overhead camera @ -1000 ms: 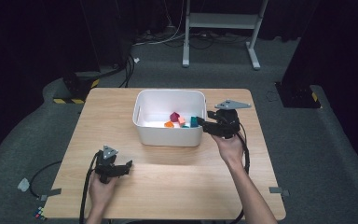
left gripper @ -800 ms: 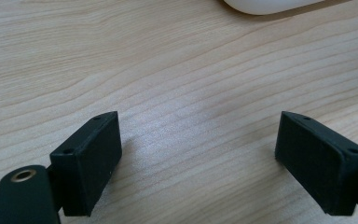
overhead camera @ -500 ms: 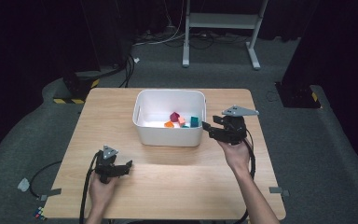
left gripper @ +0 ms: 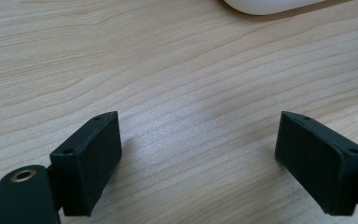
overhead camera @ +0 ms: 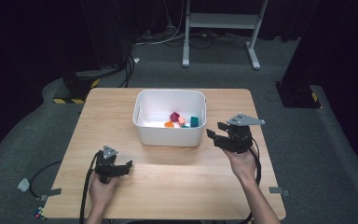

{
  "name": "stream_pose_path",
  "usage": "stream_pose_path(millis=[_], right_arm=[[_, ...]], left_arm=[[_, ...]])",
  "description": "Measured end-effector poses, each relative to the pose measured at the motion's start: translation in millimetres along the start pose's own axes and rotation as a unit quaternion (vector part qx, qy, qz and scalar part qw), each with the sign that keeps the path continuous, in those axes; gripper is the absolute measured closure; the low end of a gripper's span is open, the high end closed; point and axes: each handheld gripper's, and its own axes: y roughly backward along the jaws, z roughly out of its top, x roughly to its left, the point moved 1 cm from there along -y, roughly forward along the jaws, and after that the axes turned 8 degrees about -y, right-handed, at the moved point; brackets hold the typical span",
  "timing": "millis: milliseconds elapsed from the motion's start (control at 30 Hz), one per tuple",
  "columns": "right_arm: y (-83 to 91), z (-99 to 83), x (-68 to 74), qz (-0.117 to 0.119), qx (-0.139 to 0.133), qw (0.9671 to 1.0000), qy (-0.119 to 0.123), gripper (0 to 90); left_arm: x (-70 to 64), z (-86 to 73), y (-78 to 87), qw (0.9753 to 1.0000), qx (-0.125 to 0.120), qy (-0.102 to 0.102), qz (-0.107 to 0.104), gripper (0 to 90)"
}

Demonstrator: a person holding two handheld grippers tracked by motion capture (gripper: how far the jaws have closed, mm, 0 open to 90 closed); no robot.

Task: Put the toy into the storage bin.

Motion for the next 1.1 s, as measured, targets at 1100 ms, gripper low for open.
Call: stream_pose_path(millis=[1100], right_arm=[[12.9,-53.5,5.6,0.010,-0.004,0.9999,-0.009,45.5]], left_arm=[[-0.2,-0.1,0.0,1.0000,0.000,0.000,0.000,14.6]])
